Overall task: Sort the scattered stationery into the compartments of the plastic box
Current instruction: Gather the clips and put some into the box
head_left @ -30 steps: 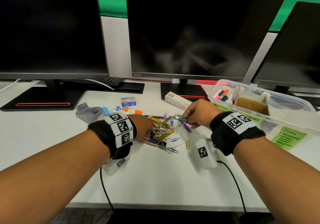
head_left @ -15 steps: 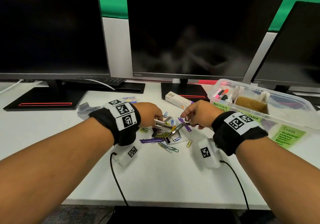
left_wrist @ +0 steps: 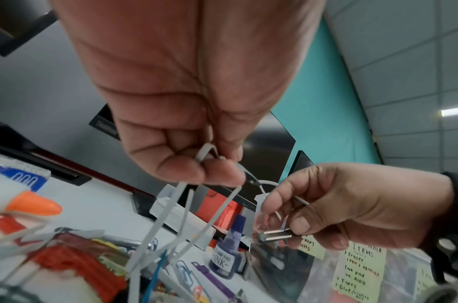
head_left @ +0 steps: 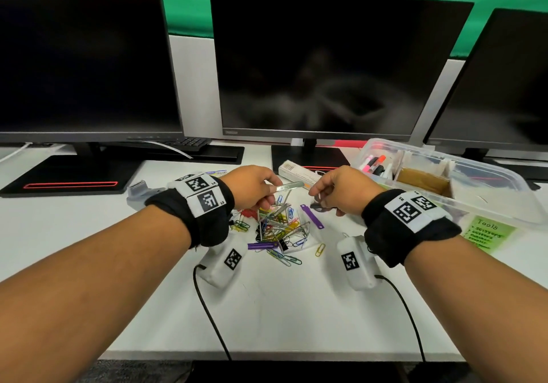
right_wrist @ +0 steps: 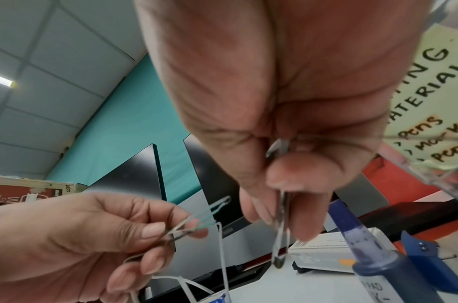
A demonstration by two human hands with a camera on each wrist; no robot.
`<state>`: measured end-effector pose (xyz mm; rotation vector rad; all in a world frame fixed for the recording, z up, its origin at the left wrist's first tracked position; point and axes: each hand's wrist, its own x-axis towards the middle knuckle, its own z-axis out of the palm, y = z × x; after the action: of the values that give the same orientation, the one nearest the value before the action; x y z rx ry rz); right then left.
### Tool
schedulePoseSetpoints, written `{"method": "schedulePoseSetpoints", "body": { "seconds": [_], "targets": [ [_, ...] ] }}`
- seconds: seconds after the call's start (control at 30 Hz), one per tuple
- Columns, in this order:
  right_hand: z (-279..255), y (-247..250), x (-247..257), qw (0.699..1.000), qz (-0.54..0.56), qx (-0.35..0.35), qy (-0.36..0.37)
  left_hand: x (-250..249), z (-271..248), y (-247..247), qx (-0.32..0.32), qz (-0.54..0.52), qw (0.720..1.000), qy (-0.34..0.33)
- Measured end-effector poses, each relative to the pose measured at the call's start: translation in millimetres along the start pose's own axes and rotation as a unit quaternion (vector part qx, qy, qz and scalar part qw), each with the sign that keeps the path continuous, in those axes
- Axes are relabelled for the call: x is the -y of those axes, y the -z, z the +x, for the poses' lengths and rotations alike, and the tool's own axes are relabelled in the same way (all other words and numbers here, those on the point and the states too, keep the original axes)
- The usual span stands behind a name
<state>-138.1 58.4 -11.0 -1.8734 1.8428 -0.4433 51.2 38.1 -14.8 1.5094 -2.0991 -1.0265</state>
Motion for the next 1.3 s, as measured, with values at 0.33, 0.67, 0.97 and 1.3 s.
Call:
{"method": "schedulePoseSetpoints", "body": {
  "seconds": [0.33,0.67,0.97,1.3],
  "targets": [
    [-1,-6,10,0.991,0.115,-0.053,0.032,-5,-1,5,0.01,-0.218,0.976,0.006],
    [-1,-4,15,0.976,0.174,-0.119,0.056,-13,-4,5,0.013,-0.198,0.98,-0.012],
    [-4,19,13,0.964,0.206,-0.164,0.036,-33,-2,13,-0.002,-0.187,0.981,-0.052],
    [-23,111,-2,0.957,0.162,-0.235,0.057,-99,20,25,-0.026,-0.177,0.974,-0.139]
  ]
}}
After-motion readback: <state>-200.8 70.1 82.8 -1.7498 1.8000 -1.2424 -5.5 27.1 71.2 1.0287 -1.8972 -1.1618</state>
